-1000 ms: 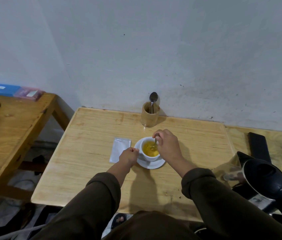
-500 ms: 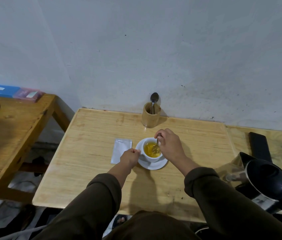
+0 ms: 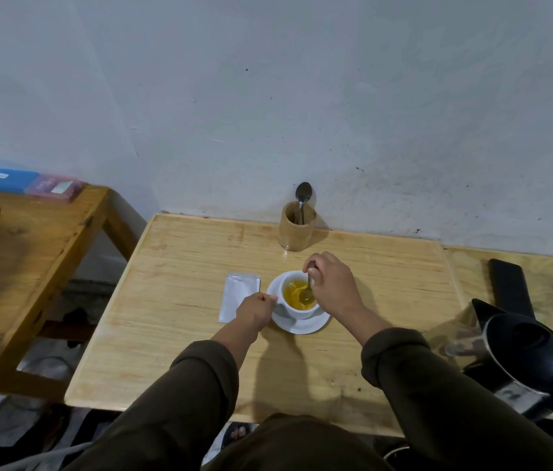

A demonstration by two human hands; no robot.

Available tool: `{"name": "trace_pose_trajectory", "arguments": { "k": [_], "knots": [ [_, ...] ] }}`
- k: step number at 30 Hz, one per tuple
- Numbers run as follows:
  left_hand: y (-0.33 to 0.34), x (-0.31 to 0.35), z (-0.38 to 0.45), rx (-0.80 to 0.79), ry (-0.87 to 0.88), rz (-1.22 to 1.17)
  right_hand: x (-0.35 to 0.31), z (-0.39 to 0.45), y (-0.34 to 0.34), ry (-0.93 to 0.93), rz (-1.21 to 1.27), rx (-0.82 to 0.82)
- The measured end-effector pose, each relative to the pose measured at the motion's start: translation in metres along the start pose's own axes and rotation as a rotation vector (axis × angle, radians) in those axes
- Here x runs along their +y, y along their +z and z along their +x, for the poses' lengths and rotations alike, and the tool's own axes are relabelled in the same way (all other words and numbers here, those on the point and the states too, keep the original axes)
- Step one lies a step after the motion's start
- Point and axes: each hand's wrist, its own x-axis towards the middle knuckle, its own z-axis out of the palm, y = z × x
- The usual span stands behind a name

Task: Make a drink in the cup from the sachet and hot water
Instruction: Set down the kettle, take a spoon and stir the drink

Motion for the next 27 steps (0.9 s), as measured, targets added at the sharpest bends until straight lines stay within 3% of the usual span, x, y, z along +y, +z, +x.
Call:
{"name": "trace_pose_trajectory", "arguments": {
  "k": [4, 12, 20, 27],
  "knots": [
    [0.0006, 0.0003, 0.0023, 0.001, 0.010, 0.018, -0.0004, -0.0012, 0.0016, -0.031, 0.020, 0.028],
    [0.0004, 0.0010, 0.0026, 0.008, 0.007, 0.031, -0.0040, -0.0035, -0.0009, -0.061, 0.085, -0.068],
    [0.0012, 0.0006, 0.0032, -0.003, 0.011, 0.017, 0.0016, -0.0062, 0.0004, -0.043, 0.028, 0.037],
    [0.0007, 0.0023, 0.0017, -0.007, 0.005, 0.036, -0.0014, -0.0086, -0.0042, -0.052, 0.132, -0.053]
  ]
}}
